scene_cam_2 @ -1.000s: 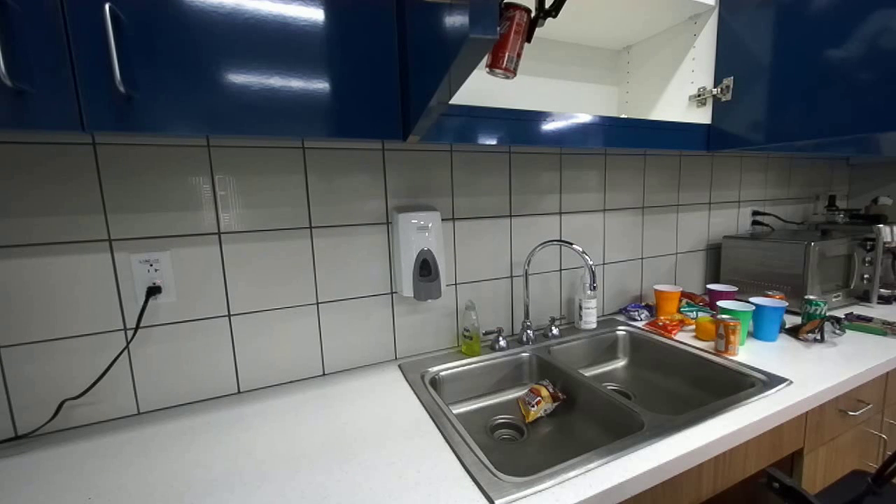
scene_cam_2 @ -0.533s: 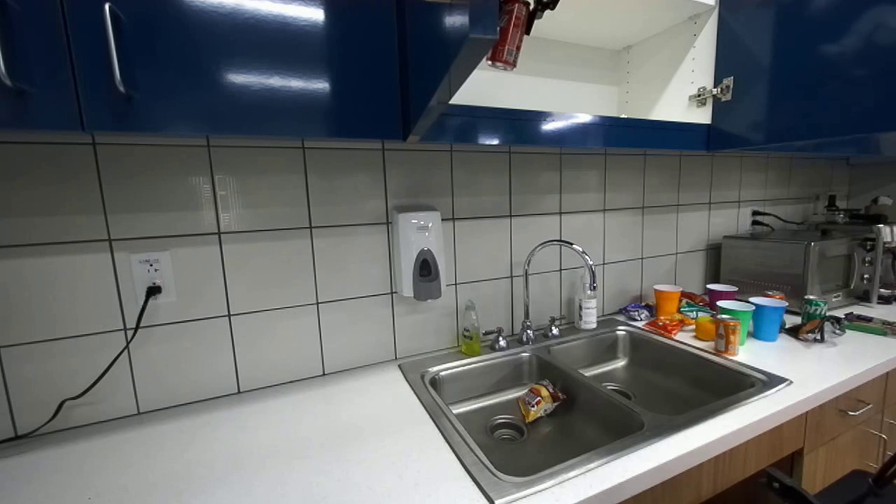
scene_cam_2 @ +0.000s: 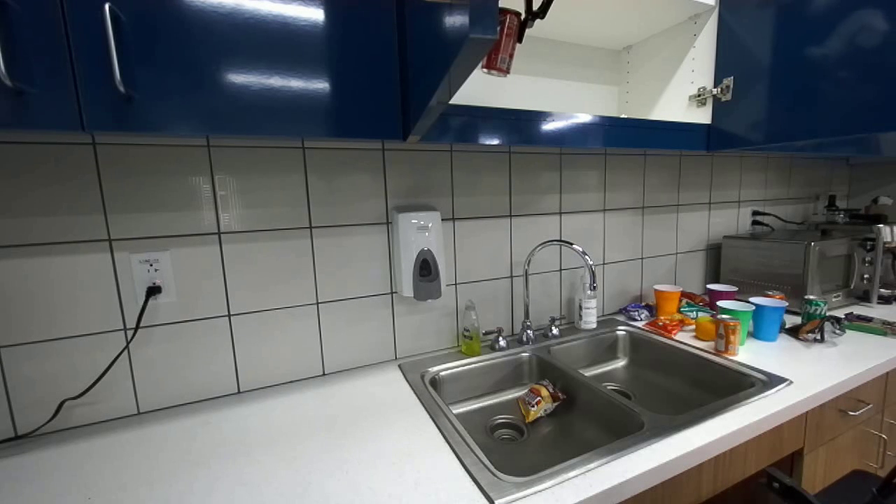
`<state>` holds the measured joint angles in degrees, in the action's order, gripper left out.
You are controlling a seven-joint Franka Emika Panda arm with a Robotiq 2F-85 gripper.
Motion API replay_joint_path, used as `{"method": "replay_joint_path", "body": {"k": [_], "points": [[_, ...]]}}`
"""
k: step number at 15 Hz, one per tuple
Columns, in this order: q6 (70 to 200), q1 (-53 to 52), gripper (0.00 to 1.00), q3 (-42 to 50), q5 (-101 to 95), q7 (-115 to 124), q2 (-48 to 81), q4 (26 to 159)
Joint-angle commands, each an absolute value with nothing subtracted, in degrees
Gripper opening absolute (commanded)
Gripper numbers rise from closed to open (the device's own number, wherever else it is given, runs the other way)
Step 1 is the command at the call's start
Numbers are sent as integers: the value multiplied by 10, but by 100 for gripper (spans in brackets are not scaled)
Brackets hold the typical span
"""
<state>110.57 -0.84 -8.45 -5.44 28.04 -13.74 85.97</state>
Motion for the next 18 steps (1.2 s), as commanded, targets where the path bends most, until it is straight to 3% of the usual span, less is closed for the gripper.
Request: {"method": "replay_joint_path", "body": {"k": [1,18], "points": [[1070,-6,38,-93,-78,305,-94,792],[1026,-12,38,-89,-94,325,0,695]]}}
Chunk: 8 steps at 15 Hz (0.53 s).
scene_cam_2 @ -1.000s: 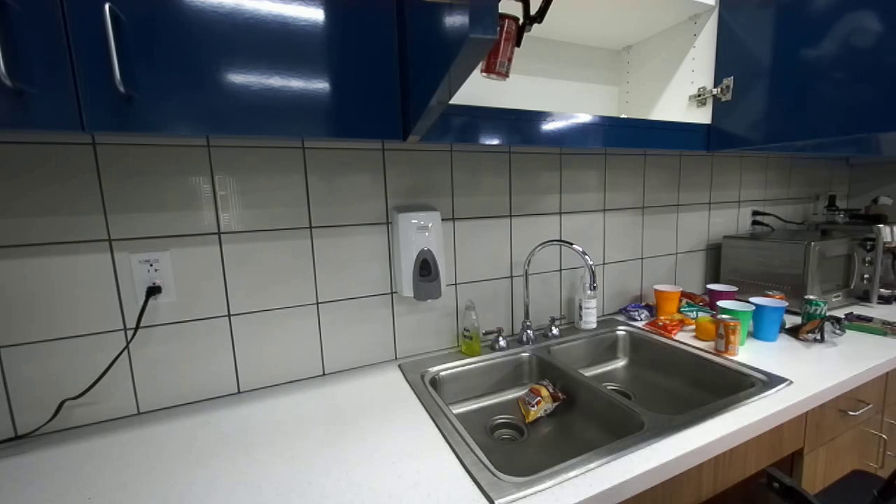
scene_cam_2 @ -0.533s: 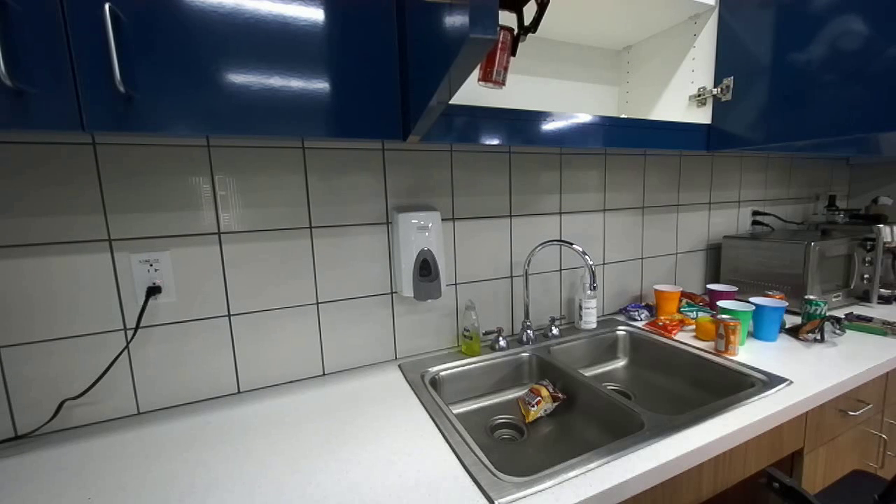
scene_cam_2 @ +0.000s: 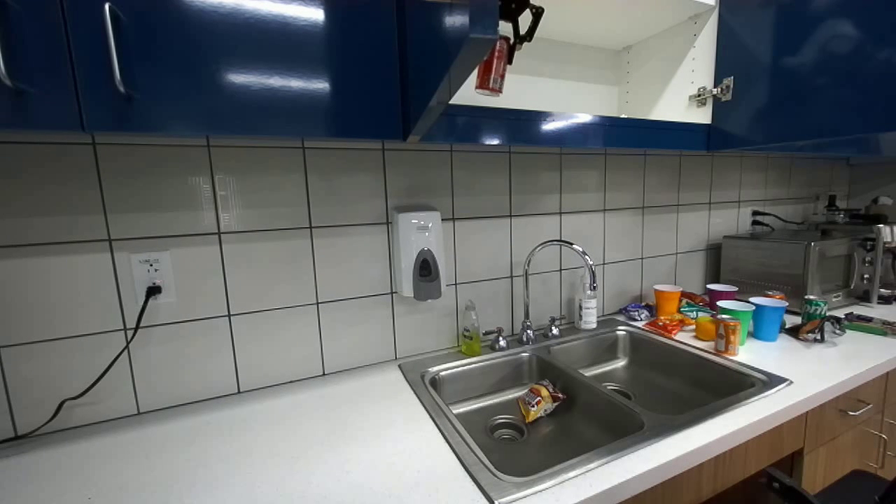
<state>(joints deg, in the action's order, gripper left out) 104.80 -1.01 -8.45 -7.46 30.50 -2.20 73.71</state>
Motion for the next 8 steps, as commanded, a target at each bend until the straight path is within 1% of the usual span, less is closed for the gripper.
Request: {"method": "replay_joint_path", "body": {"k": [1,8], "points": [[1025,-13,38,-89,-96,327,6,689],[1009,-18,38,-88,-110,334,36,659]]}}
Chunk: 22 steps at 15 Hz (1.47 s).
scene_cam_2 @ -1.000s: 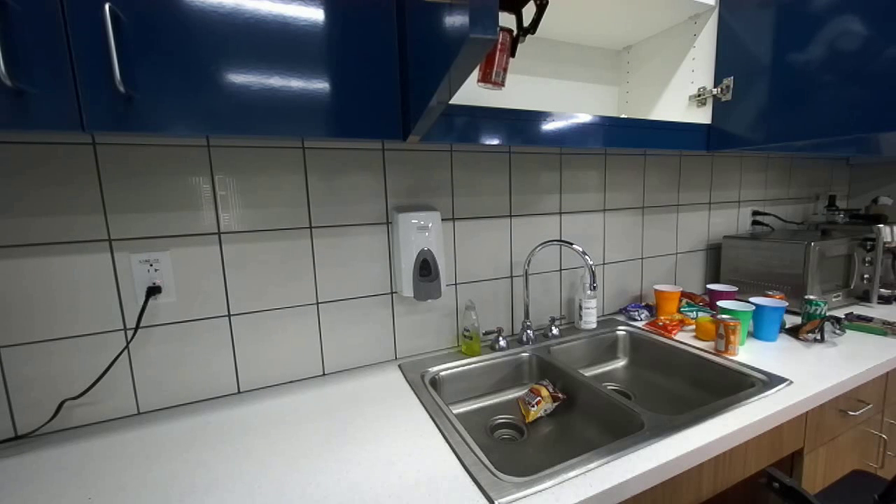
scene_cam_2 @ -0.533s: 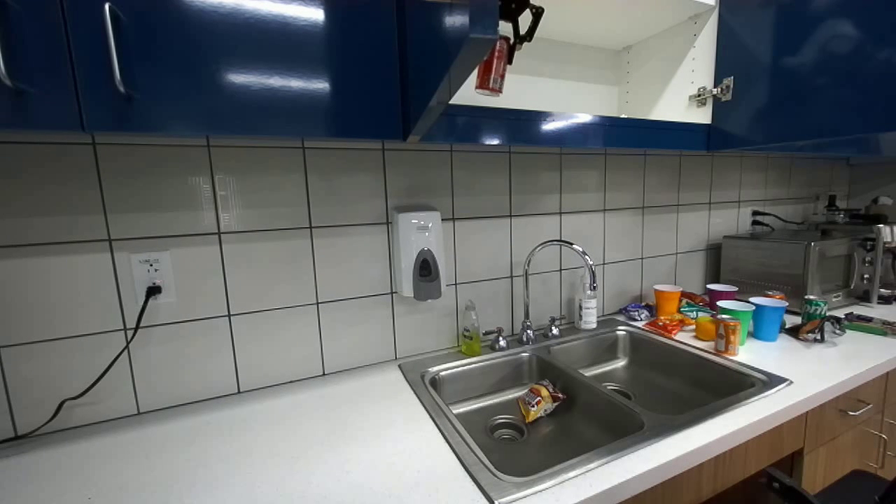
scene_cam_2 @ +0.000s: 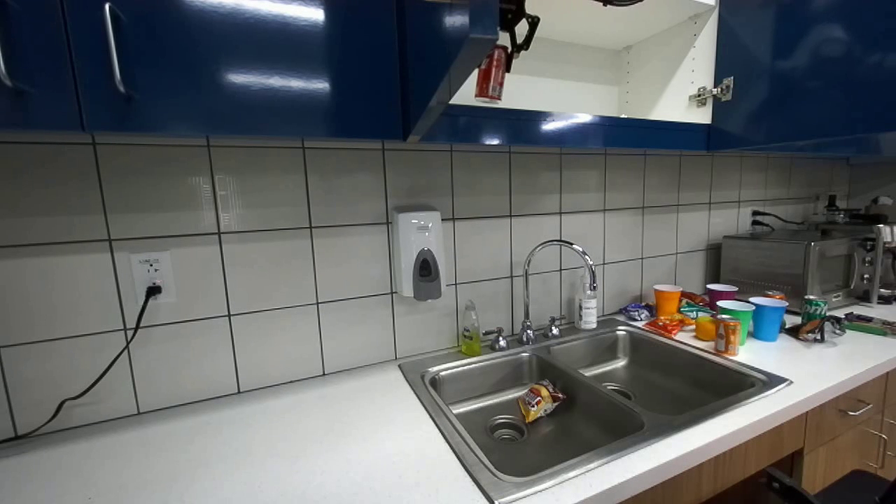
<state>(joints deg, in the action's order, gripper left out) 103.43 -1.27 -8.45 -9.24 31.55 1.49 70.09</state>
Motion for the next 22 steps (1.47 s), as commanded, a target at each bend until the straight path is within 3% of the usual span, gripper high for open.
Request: {"method": "replay_joint_path", "body": {"k": [1,22], "points": [[1007,-18,38,-88,-111,334,39,655],[966,-28,38,-84,-138,357,133,536]]}}
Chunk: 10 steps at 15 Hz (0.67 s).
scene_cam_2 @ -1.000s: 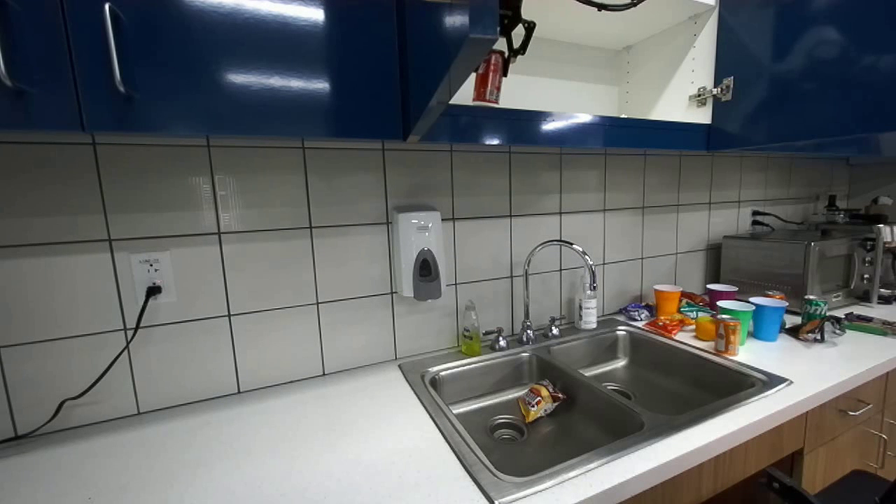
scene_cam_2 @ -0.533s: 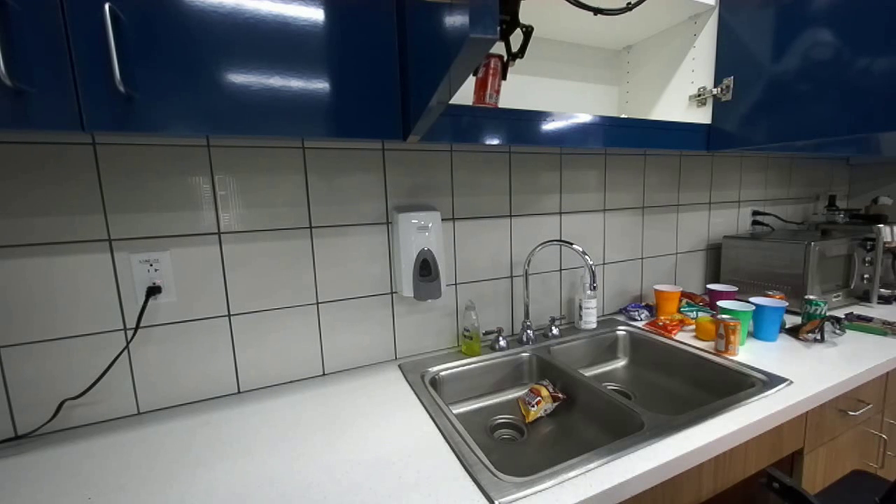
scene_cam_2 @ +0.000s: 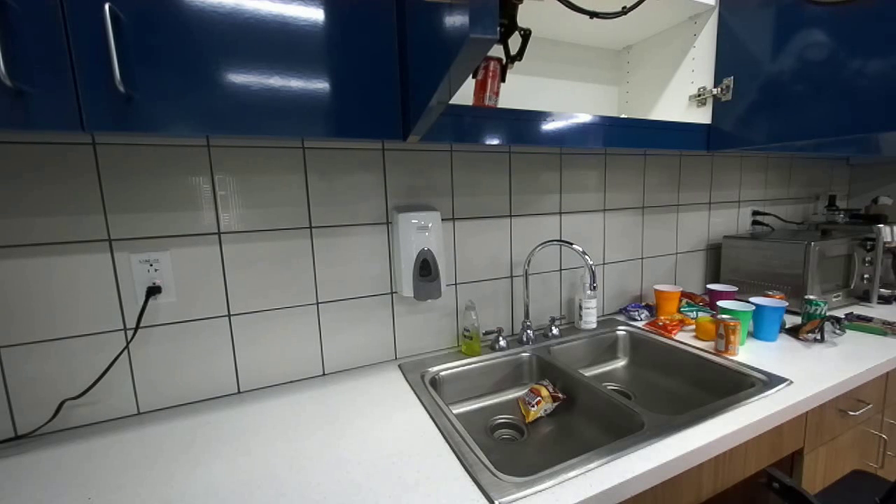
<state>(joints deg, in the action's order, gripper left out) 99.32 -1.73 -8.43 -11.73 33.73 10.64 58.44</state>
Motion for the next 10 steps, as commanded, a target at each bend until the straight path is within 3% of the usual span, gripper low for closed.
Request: {"method": "replay_joint_path", "body": {"k": [1,3,4,7,10], "points": [[963,-29,38,-83,-139,356,137,530],[957,-32,38,-83,-145,359,146,518],[954,-34,88,-82,-150,360,150,512],[946,-39,100,-81,-155,365,162,497],[938,-41,100,-80,-156,367,173,484]]}}
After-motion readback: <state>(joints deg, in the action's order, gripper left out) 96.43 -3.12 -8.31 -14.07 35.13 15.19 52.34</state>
